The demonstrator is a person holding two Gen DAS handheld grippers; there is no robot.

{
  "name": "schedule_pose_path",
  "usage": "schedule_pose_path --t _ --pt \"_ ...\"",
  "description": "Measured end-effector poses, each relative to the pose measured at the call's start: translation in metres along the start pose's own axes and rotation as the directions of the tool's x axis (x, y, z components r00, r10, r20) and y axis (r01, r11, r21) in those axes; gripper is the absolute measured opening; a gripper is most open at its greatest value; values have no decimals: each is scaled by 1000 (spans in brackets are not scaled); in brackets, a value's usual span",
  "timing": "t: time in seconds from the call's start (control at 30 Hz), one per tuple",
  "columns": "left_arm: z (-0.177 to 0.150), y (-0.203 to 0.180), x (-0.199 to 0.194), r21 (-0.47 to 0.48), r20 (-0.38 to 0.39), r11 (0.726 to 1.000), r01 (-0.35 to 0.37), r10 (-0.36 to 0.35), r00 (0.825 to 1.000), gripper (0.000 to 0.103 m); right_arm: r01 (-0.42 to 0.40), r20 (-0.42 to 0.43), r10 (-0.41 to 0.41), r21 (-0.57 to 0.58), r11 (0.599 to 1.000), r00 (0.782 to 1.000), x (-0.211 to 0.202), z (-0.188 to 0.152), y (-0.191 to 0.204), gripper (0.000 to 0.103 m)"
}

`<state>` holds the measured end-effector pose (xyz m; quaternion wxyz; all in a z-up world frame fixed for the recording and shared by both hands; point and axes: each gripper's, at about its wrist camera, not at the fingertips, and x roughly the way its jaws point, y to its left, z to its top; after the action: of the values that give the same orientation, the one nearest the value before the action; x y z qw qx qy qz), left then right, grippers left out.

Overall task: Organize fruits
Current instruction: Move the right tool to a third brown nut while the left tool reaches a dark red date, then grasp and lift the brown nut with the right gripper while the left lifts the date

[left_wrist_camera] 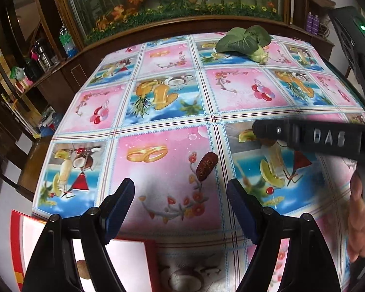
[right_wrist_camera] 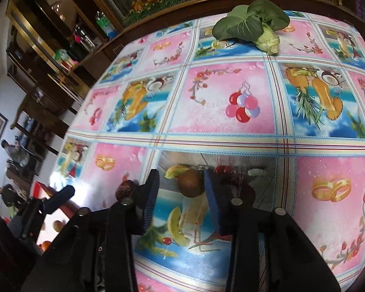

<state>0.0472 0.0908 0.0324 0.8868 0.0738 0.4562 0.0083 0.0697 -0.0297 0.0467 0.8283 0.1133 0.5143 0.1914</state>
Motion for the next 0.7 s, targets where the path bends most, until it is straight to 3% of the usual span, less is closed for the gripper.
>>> schedule_pose_path --t 0.13,0.2,0.3,0.33,0.4,0.47,0.53,0.7 --pt "6 -7 6 14 -14 1000 -5 5 1000 78 56 -8 -56 -31 998 998 9 -3 5 30" --pt "9 -10 12 16 -30 1000 -2 3 1000 72 77 -3 -77 -41 996 997 10 -4 7 26" --pt "12 -13 24 20 -67 1000 9 -8 998 57 64 -7 -64 -21 998 998 9 -3 3 26" --pt "12 -13 28 17 -82 1000 22 -20 996 46 53 -9 -53 -7 999 999 9 -2 1 26" --pt "12 -12 30 4 -82 999 53 -53 995 40 52 -5 -52 8 999 999 7 -1 -1 26" --pt "13 -13 31 1 -90 997 80 -80 993 26 47 2 -47 10 999 999 5 0 -1 26" --pt "14 -14 31 -4 -90 994 106 -106 990 18 42 8 -42 8 999 999 2 0 1 26" --pt "13 -17 22 -7 -65 993 114 -114 991 16 20 32 -20 1 1000 999 -7 0 7 26"
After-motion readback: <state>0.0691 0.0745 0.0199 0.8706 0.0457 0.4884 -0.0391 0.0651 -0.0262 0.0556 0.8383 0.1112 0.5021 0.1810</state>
